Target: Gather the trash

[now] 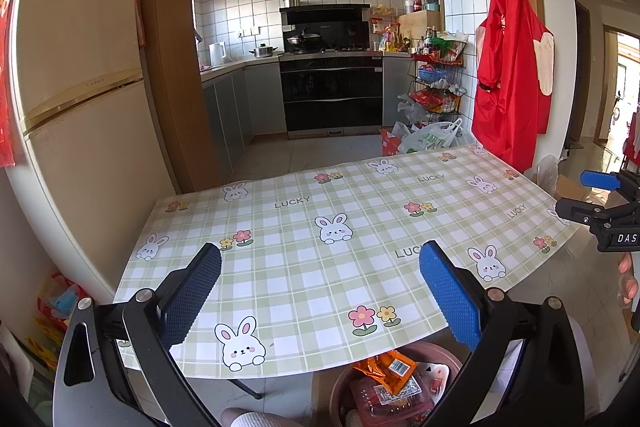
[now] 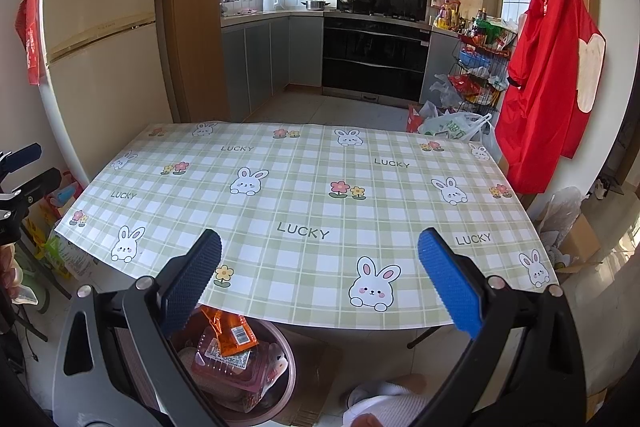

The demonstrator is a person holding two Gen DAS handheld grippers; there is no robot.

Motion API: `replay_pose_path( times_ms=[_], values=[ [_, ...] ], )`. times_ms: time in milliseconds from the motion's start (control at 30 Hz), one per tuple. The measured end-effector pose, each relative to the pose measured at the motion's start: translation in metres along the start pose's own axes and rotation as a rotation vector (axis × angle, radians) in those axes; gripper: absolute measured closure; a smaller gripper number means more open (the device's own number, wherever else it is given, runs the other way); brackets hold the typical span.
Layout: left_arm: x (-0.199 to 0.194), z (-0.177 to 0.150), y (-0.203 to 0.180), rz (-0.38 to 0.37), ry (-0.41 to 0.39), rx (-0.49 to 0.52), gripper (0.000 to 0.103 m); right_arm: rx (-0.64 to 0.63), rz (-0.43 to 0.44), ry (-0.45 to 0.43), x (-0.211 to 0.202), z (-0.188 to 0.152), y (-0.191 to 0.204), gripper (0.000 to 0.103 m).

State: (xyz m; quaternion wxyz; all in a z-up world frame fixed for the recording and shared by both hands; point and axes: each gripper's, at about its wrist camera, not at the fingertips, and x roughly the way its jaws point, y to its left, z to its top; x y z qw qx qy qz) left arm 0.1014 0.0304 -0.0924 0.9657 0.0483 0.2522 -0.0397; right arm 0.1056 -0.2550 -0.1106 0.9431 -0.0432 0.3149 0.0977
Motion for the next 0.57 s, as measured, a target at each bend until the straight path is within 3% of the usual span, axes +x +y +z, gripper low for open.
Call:
replay_pose_path(
  times_ms=[167,300,433,567],
  values=[
    [-0.003,0.002,0.001,-0.013,-0.006,0.006,0.006,-0.001,0.0,-0.001,0.0,0.0,0.0,0.006],
    [-0.01,0.003,-0.002,0.06,-0.033,0.025,0.006,-0.003,-0.003,-0.004,-0.002,0.003,0.0,0.006],
    [-0.013,0.006,-0.001,0.019,-0.041,0.017,0.006,-0.007,-0.005,-0.009,-0.006,0.005,0.0,0.006],
    [-0.016,0.008,0.0,0.03,-0.048,0.024,0.006,-0.01,-0.018,-0.007,-0.007,0.006,0.0,0.006]
  ],
)
